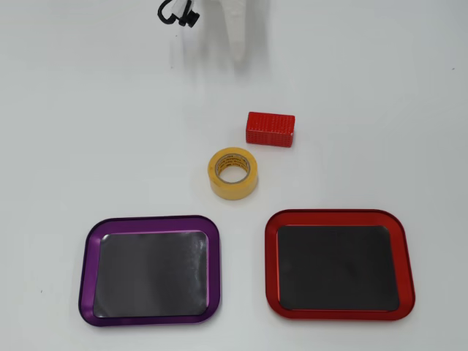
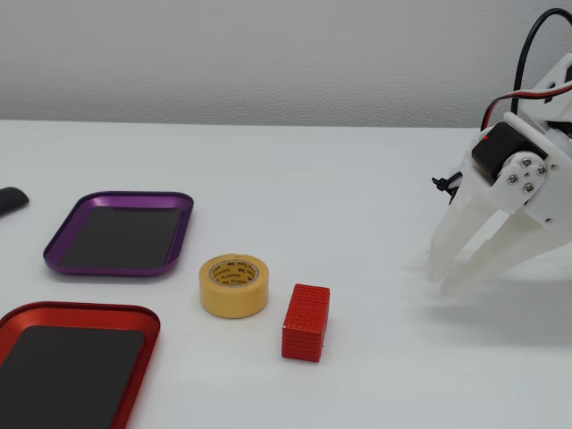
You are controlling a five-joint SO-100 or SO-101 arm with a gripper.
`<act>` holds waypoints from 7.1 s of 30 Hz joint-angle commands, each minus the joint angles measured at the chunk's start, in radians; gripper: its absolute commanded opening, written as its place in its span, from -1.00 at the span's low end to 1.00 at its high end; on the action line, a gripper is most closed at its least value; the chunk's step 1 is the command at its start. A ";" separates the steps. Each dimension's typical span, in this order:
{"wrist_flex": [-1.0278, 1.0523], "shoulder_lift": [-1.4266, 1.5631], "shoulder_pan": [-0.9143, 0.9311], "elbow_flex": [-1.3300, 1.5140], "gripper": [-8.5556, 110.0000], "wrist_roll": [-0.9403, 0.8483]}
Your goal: Grasp a red block and put it in the left red dish.
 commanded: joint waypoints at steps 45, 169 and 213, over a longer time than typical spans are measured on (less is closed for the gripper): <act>0.058 -1.466 -0.163 -1.161 -0.58 -0.067; 0.322 -2.405 -0.233 -2.715 -0.53 -0.166; -0.077 -0.540 -0.064 -0.523 -0.54 -0.052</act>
